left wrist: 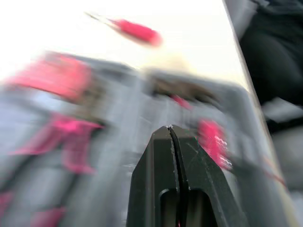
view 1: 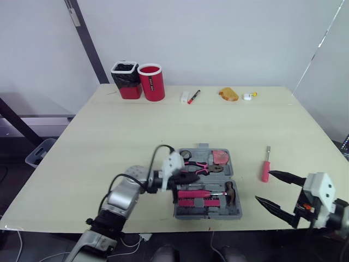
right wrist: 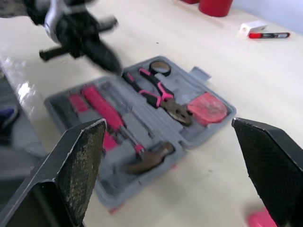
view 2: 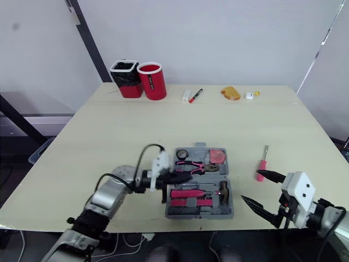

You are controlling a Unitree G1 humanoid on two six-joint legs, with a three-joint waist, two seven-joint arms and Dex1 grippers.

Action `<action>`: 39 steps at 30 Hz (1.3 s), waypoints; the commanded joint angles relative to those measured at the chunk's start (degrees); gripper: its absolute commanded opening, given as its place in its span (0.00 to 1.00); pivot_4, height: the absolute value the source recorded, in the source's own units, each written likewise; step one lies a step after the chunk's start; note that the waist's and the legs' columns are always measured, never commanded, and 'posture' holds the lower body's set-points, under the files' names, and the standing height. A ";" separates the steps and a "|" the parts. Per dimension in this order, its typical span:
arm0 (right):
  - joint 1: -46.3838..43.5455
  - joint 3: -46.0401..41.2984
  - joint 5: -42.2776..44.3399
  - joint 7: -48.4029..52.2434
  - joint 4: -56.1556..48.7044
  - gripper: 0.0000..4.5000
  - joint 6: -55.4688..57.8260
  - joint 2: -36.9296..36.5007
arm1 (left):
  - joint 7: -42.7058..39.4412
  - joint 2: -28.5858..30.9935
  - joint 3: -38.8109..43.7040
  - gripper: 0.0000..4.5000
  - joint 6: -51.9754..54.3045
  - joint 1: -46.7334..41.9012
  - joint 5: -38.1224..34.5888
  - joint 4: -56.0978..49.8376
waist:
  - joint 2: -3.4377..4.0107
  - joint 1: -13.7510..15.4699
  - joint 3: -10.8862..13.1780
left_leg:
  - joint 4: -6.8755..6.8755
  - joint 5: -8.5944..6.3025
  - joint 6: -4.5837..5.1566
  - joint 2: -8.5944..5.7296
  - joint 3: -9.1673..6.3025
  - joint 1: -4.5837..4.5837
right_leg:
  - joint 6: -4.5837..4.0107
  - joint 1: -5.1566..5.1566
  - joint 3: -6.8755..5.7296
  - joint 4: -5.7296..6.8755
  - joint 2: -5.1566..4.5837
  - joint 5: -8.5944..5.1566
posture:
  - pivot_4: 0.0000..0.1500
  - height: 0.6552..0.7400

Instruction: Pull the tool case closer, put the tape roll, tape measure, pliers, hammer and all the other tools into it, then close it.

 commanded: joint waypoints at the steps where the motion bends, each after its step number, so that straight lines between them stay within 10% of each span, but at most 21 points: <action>1: -3.59 2.44 -3.29 -4.94 2.44 1.00 -1.47 2.67 | 5.84 0.29 8.31 0.01 4.80 4.05 -5.63 -5.55 | 0.00 -0.34 0.01 | 0.00 0.00 0.00 0.00 0.00 0.02 | 0.00 -0.01 0.04 0.00 0.00 0.00 | 1.00 1.00; 7: -6.21 1.30 -3.04 -5.57 9.06 1.00 -3.81 5.01 | 4.84 3.88 19.77 0.06 4.26 12.98 -12.57 -6.75 | 0.05 -0.42 0.08 | -0.01 0.00 0.00 0.02 0.10 0.04 | 0.00 -0.03 0.04 0.01 0.00 0.00 | 1.00 1.00; 17: 9.46 -12.93 0.22 3.60 18.32 1.00 -9.74 1.80 | -1.34 10.85 30.21 0.99 0.56 30.83 -15.50 -6.62 | 0.12 0.04 0.17 | -0.04 -0.05 0.06 0.04 0.17 0.11 | 0.13 -0.04 0.03 -0.05 -0.23 -0.09 | 1.00 1.00; 27: 10.77 -14.94 2.14 -0.39 11.34 1.00 -4.46 1.42 | -2.03 12.53 32.09 0.99 1.83 34.15 -18.07 -8.66 | 0.26 -0.16 0.26 | -0.19 -0.09 0.02 0.32 0.19 0.20 | 0.28 -0.22 0.10 -0.06 -0.40 -0.19 | 1.00 1.00; 39: -16.24 -0.57 -5.52 -33.88 4.79 1.00 24.96 7.75 | -2.02 15.99 21.43 0.99 11.07 15.44 -22.07 -17.43 | 0.19 0.01 0.31 | -0.35 -0.06 0.05 -0.01 0.31 0.02 | 0.00 -0.34 0.12 -0.09 -0.29 -0.03 | 1.00 1.00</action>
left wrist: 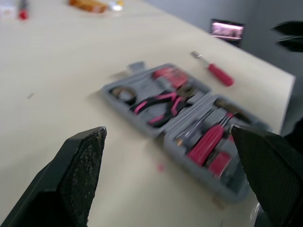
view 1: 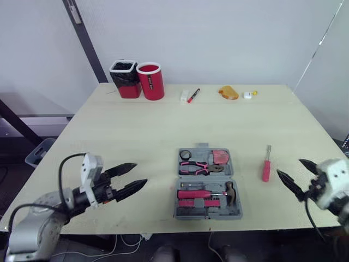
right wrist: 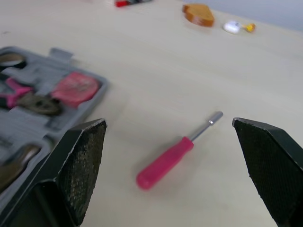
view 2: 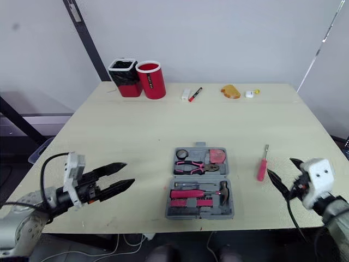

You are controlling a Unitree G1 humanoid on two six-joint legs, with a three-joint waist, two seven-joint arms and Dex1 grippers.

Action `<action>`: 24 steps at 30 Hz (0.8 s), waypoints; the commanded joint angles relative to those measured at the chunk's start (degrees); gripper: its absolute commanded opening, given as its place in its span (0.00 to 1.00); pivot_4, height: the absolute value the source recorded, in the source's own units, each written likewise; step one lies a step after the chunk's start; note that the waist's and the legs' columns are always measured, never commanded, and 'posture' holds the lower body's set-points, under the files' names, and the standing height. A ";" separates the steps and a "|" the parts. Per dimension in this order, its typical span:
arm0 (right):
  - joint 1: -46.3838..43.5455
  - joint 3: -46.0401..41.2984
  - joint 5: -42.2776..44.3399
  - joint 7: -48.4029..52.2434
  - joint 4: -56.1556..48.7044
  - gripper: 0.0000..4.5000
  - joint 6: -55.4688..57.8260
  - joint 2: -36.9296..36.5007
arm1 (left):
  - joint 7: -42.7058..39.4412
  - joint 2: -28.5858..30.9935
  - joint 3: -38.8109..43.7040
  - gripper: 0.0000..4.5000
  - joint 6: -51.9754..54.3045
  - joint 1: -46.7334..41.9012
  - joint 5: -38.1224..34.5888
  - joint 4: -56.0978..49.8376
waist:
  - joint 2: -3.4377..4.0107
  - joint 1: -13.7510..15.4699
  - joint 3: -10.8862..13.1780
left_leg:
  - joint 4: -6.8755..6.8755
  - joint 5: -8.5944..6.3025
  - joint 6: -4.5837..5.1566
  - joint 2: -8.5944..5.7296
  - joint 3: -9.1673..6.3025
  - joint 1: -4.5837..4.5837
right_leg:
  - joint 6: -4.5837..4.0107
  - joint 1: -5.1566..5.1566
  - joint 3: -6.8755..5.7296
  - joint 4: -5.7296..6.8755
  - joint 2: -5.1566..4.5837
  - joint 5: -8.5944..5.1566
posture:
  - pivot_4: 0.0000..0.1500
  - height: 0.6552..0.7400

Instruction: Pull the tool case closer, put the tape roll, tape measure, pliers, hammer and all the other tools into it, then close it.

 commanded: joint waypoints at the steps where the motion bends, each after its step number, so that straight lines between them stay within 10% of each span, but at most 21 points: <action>1: -6.63 3.52 -3.24 -12.24 -1.99 1.00 12.52 2.93 | 0.73 0.23 -3.75 0.99 -0.73 -4.68 1.37 -3.43 | 0.01 -0.08 0.00 | -0.01 0.00 0.00 -0.01 0.06 0.00 | 0.00 0.00 0.01 0.00 0.01 0.00 | 1.00 1.00; 24: -29.22 8.12 -14.77 -26.67 33.11 1.00 7.42 17.65 | -7.46 0.24 -7.49 0.99 -2.68 -12.01 -2.04 -3.80 | -0.09 -2.56 0.11 | -0.16 0.01 0.02 -0.01 0.30 0.00 | 0.06 -0.02 0.15 -0.03 0.14 -0.01 | 1.00 1.00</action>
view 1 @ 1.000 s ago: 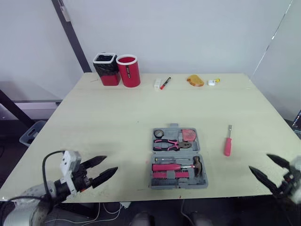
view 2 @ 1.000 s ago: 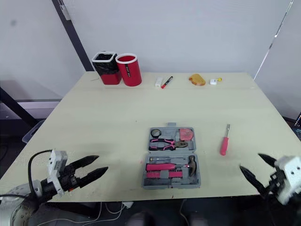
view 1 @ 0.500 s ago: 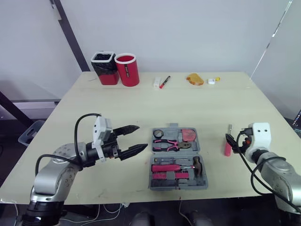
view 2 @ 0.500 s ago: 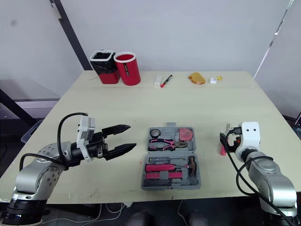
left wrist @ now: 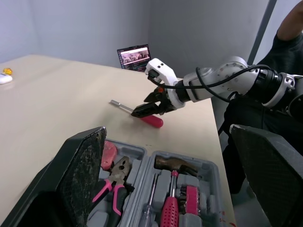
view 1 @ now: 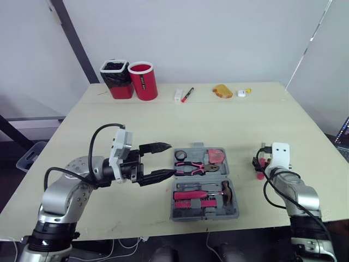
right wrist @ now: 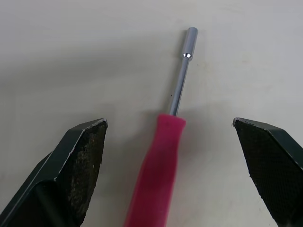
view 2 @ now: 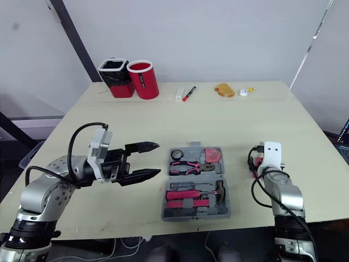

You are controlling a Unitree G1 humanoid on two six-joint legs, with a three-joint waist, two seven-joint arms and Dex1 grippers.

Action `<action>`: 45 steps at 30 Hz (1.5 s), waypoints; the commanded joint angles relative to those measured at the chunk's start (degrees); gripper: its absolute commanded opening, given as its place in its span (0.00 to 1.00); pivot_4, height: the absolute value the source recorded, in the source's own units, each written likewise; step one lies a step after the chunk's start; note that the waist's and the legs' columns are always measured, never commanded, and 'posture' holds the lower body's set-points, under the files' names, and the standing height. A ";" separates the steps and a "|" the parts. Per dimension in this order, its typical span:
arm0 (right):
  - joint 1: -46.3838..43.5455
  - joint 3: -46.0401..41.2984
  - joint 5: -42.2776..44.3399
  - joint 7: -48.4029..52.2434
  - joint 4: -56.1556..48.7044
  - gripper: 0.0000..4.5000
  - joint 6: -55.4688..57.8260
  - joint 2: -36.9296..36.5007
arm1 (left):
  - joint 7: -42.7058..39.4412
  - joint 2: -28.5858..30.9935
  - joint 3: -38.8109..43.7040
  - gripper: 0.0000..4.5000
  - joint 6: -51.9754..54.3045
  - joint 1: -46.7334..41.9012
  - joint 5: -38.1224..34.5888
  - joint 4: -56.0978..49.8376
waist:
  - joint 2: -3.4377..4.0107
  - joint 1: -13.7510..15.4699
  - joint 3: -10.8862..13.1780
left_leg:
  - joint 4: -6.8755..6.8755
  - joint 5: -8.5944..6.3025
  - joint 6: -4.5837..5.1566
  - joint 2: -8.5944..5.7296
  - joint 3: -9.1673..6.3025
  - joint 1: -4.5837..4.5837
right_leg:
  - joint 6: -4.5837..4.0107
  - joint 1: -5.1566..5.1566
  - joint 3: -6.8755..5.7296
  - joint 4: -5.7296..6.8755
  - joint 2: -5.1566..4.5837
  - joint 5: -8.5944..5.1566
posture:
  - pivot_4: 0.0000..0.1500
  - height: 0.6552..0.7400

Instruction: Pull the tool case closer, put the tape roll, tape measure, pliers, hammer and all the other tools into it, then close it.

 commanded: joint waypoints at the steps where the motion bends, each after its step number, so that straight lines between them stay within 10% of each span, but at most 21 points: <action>1: -1.64 -0.76 -0.71 -0.16 1.87 1.00 -3.08 0.25 | -0.69 0.83 0.65 0.99 -1.17 0.46 -0.10 -1.59 | 0.00 -0.15 0.01 | 0.00 0.00 0.00 0.00 -0.01 0.00 | 0.00 0.00 0.00 0.00 0.00 0.00 | 1.00 1.00; 6: -3.21 -0.76 -0.99 0.35 7.09 0.71 -5.25 0.96 | -1.31 0.84 1.85 1.00 -1.49 1.90 -1.36 -1.66 | 0.00 -0.60 0.01 | 0.00 0.00 0.00 0.00 0.00 0.03 | 0.00 0.00 0.02 0.02 0.01 0.00 | 1.00 1.00; 11: -3.06 0.51 -2.01 2.26 9.43 0.13 -7.03 0.15 | -1.78 0.56 3.14 1.00 -0.98 2.11 -3.83 -1.96 | 0.00 -0.58 0.01 | 0.00 0.00 0.00 0.01 -0.01 0.02 | 0.02 0.00 0.02 0.02 0.01 0.01 | 1.00 1.00; 17: 0.59 1.09 -1.41 6.86 5.52 0.13 -6.88 -1.97 | -0.99 0.24 4.18 1.00 0.20 3.10 -6.93 -2.89 | 0.00 -0.51 0.01 | 0.00 0.00 0.00 0.01 -0.01 0.03 | 0.01 0.01 0.02 0.02 0.01 0.00 | 1.00 1.00; 28: 26.77 6.74 7.32 16.18 -34.81 0.13 6.27 -3.98 | -9.70 0.95 9.84 1.00 -10.11 13.60 -4.17 3.70 | 0.05 -0.49 0.05 | -0.15 -0.01 -0.01 0.08 0.01 0.08 | 0.04 -0.03 -0.02 0.01 -0.01 -0.09 | 1.00 1.00; 41: 29.00 7.90 3.01 9.88 -28.08 0.13 -2.15 4.13 | -16.69 2.50 12.37 1.00 -12.58 19.47 -3.33 8.08 | -0.02 -0.24 0.19 | -0.08 -0.01 0.00 0.16 -0.19 0.02 | 0.00 -0.19 -0.06 -0.03 -0.23 -0.10 | 1.00 1.00; 45: 28.63 8.13 3.00 12.04 -25.28 0.52 -3.67 2.65 | -15.89 2.33 11.84 1.00 -11.29 19.47 -4.11 6.23 | -0.05 -0.36 0.17 | -0.08 0.00 0.00 0.10 -0.14 0.00 | 0.00 -0.18 -0.02 -0.02 -0.22 -0.09 | 1.00 1.00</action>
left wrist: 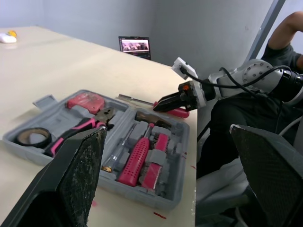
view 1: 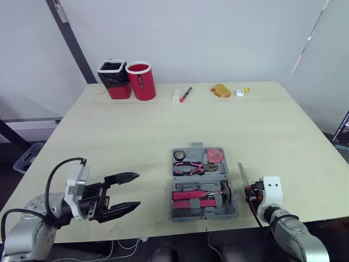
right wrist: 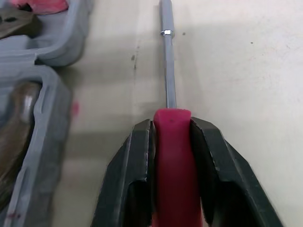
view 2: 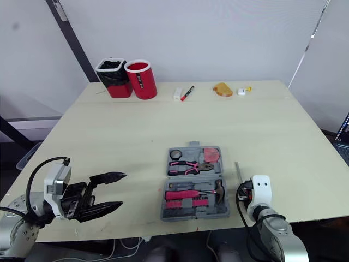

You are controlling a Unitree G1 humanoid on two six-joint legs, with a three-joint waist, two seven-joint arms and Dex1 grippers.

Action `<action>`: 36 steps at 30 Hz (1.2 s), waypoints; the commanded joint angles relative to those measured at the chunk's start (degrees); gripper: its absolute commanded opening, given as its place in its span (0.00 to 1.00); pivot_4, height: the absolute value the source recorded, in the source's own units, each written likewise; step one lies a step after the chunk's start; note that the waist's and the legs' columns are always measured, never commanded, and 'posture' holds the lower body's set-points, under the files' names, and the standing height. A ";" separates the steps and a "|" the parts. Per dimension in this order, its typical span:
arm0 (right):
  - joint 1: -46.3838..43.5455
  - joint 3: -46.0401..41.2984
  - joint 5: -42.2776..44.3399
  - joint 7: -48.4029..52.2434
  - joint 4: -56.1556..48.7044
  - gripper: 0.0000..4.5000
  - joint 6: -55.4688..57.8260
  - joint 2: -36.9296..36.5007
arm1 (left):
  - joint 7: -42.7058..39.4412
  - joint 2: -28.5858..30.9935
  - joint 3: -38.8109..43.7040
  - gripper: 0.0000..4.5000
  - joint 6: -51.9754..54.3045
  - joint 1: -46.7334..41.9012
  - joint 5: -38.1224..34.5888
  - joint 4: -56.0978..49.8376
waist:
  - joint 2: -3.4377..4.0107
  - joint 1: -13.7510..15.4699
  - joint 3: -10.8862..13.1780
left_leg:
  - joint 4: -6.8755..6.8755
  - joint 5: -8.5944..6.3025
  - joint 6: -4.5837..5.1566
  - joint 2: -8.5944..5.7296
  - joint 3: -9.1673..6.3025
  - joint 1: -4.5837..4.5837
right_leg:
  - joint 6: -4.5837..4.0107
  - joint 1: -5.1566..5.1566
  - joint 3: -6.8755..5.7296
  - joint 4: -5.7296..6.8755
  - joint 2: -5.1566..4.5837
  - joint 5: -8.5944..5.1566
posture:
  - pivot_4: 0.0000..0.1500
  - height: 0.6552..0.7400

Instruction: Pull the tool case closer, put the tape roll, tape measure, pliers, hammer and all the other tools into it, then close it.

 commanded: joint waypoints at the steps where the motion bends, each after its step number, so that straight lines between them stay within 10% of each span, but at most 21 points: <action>1: 0.05 -0.75 -0.03 1.91 0.91 0.65 -2.32 -1.45 | 0.19 0.33 0.21 1.00 1.23 0.07 -1.65 -3.08 | 0.00 -0.01 0.00 | 0.00 0.00 0.00 0.00 0.00 0.00 | 0.00 0.00 0.00 0.00 0.00 0.00 | 1.00 1.00; 4: 0.56 -1.65 1.69 5.96 -1.34 0.97 -2.01 -4.75 | 0.42 0.33 -0.14 1.00 2.55 -0.39 -2.09 -3.76 | -0.01 0.06 0.00 | 0.01 0.00 0.00 0.00 -0.01 0.01 | 0.01 0.02 -0.01 0.00 0.00 0.00 | 1.00 1.00; 14: -7.20 -8.21 19.72 32.43 -11.73 0.99 11.78 -33.42 | 2.23 -0.71 -1.76 1.00 3.65 -1.38 -1.78 -5.45 | -0.17 -0.08 0.13 | 0.03 0.01 0.01 -0.03 0.06 0.09 | 0.04 0.04 0.07 0.02 0.08 0.01 | 1.00 1.00; 21: -23.74 10.14 3.28 68.88 4.82 0.99 -23.87 -53.70 | 3.48 -0.84 -1.75 1.00 4.74 -0.44 -2.36 -7.60 | -0.25 -0.12 0.67 | 0.00 0.00 0.02 -0.03 0.06 0.07 | 0.02 0.05 0.02 -0.05 0.09 -0.01 | 1.00 1.00; 26: -49.57 29.61 -18.38 82.30 42.36 0.99 -72.22 -42.83 | 2.59 -0.38 -1.14 1.00 3.80 1.65 -1.69 -7.79 | -0.28 -0.30 0.97 | 0.05 0.00 0.02 -0.02 0.36 0.21 | 0.09 0.10 0.01 -0.05 0.11 -0.02 | 1.00 1.00; 36: -66.51 44.29 -30.59 83.01 76.19 0.87 -104.16 -28.31 | 2.21 0.99 1.55 1.00 2.88 3.22 -1.74 -8.05 | -0.17 1.17 1.09 | 0.06 0.01 0.01 -0.02 0.48 0.23 | -0.04 0.19 -0.06 0.01 0.00 0.02 | 1.00 1.00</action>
